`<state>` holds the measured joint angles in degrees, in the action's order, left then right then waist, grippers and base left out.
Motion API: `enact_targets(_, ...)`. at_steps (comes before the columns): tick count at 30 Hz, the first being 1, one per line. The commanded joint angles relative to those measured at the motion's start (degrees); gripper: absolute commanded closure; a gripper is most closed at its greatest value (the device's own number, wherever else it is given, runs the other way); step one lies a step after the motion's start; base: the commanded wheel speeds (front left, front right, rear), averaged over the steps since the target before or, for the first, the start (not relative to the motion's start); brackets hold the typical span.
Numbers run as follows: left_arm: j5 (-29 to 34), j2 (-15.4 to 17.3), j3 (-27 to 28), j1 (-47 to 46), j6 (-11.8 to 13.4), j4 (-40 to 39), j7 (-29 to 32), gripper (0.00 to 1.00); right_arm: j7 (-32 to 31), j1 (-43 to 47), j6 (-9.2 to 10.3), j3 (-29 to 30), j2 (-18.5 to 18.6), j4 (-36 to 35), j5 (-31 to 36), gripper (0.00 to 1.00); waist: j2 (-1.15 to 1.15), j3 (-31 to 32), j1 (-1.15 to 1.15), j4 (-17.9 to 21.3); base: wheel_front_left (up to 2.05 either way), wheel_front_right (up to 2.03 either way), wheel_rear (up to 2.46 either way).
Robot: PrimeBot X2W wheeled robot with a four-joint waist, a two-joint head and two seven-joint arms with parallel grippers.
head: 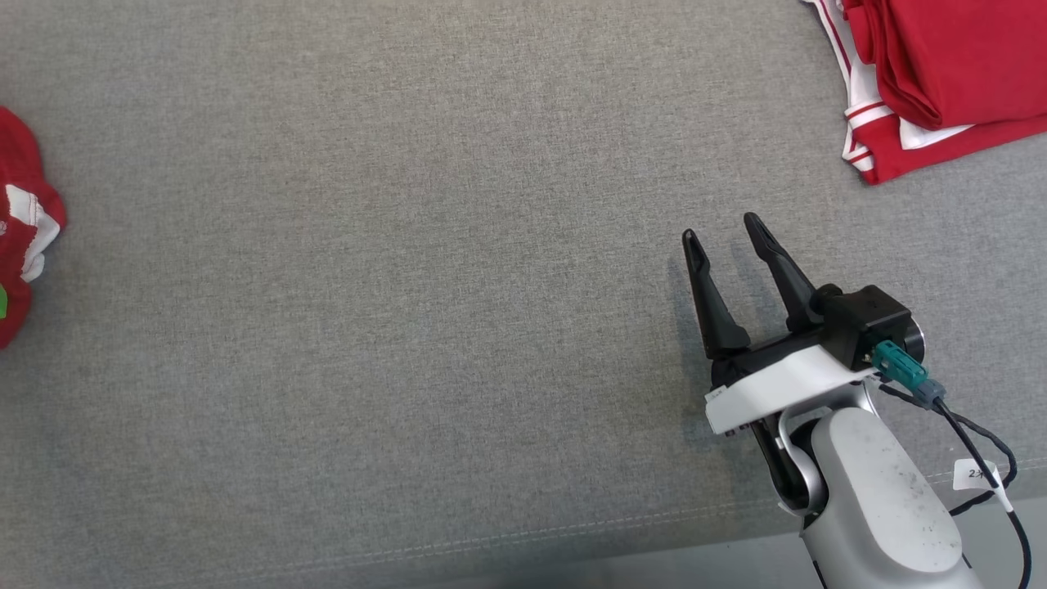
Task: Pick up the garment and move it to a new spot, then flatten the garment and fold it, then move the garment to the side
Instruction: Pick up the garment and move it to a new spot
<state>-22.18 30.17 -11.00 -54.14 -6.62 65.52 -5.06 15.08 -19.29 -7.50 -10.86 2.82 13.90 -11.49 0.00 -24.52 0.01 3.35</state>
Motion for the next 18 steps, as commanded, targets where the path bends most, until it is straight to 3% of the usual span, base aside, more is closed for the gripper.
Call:
enact_targets(1, -0.6, -0.1, -0.1, -1.1, 0.2, 0.9, 0.9, 0.0, 0.2, -0.7, 0.02, 0.0, 0.2, 0.1, 0.2, 0.0, 0.0, -0.4, -0.01, 0.0, 0.0, 0.0, 0.0)
enact_targets(10, -1.1, -1.0, -0.7, -2.8, 0.8, 5.8, 5.4, 0.0, 0.2, -1.0, 0.02, 0.3, 0.2, 0.3, 0.9, 0.0, 0.0, -1.6, -0.01, -0.2, 0.0, 0.0, 0.0)
enact_targets(11, -1.5, -1.2, -0.6, -3.0, 0.9, 6.0, 5.6, 0.15, 0.2, -1.0, 0.02, 0.3, 0.2, 0.3, 1.0, 0.0, 0.0, -1.7, -0.01, -0.2, 0.0, 0.0, 0.0)
enact_targets(12, -1.4, -1.3, -0.7, -3.1, 1.2, 6.2, 5.8, 0.54, 0.2, -1.0, 0.02, 0.3, 0.2, 0.3, 1.0, 0.0, 0.0, -1.7, -0.01, -0.3, 0.0, 0.0, 0.0)
enact_targets(13, -1.4, -1.5, -0.8, -3.0, 1.3, 6.4, 6.0, 0.72, 0.2, -1.1, 0.02, 0.2, 0.2, 0.4, 1.1, 0.0, 0.0, -1.7, -0.01, -0.3, 0.0, 0.0, 0.0)
enact_targets(14, -1.5, -1.8, -0.9, -2.7, 1.1, 6.5, 6.0, 1.0, 0.2, -1.2, 0.02, 0.1, 0.2, 0.4, 1.1, 0.0, 0.0, -1.7, -0.01, -0.3, 0.0, 0.0, 0.0)
enact_targets(18, -2.0, -2.1, -0.9, -1.8, 0.9, 6.4, 3.5, 1.0, 0.2, -1.2, 0.02, 0.1, 0.2, 0.6, 1.2, 0.0, 0.0, -1.5, -0.01, -0.5, 0.0, 0.0, 0.0)
